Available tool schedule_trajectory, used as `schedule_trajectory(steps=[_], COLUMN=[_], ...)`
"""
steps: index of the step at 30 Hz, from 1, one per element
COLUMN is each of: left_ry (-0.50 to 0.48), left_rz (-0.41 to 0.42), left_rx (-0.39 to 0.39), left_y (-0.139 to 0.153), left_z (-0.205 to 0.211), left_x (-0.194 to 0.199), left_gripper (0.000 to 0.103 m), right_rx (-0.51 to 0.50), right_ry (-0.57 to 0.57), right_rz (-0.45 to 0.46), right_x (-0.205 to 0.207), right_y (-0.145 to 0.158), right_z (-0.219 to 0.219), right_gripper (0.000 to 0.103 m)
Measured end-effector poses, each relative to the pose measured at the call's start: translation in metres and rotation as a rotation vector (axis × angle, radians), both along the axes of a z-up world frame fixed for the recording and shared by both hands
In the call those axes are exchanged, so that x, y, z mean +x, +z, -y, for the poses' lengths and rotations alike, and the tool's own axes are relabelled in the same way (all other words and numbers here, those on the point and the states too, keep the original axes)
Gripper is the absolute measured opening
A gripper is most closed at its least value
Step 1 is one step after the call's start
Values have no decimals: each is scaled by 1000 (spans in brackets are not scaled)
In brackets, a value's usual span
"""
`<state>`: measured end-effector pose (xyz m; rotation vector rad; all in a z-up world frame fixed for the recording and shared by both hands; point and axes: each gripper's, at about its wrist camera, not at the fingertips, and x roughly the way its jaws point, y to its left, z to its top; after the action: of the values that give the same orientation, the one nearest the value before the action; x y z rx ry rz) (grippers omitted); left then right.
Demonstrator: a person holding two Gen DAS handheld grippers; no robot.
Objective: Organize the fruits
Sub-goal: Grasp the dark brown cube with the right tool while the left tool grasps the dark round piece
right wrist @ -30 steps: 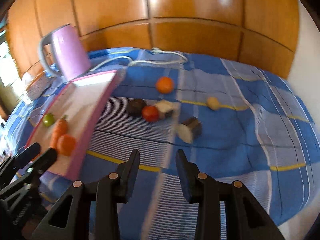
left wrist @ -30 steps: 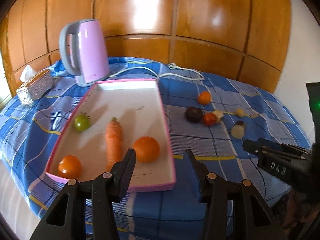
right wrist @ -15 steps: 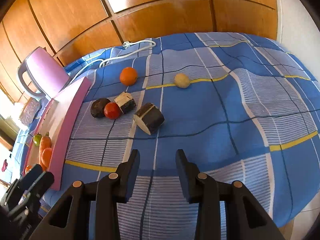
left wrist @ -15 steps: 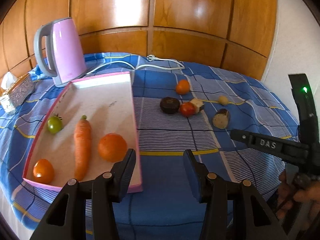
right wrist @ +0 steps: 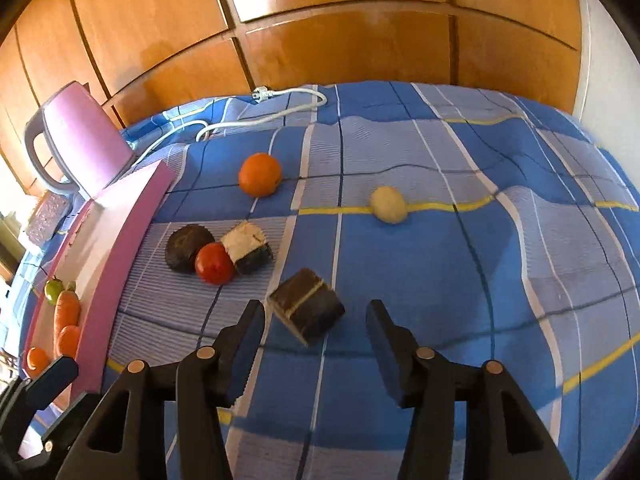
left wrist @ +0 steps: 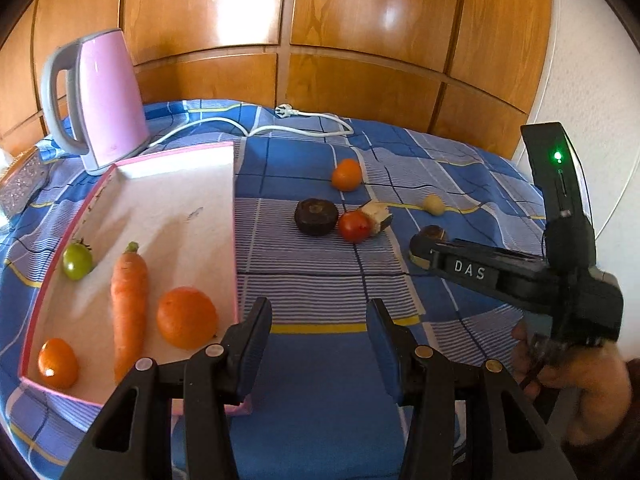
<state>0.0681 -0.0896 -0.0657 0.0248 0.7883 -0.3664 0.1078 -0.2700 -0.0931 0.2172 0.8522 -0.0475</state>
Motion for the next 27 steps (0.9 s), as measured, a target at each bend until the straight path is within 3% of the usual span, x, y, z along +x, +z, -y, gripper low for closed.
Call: schedule_trajectory(steps=[1, 2, 7, 11, 27], left_ry=[0, 0, 3, 19, 116], left_rz=[-9, -19, -44, -63, -146], left_rx=[-8, -16, -20, -26, -66], left_y=[-1, -1, -2, -2, 1], left_z=[1, 2, 9, 12, 24], left_x=[3, 6, 18, 31, 106], left_gripper=[49, 48, 41, 41, 44], right_rx=[-6, -20, -57, -67, -30], right_ry=[10, 12, -21, -81, -81], right_rz=[9, 11, 43, 42, 24], right_x=[0, 0, -5, -4, -1], right_y=[0, 0, 0, 0, -7], right_z=[-1, -2, 1, 12, 15], right_gripper=[38, 34, 34, 34, 32])
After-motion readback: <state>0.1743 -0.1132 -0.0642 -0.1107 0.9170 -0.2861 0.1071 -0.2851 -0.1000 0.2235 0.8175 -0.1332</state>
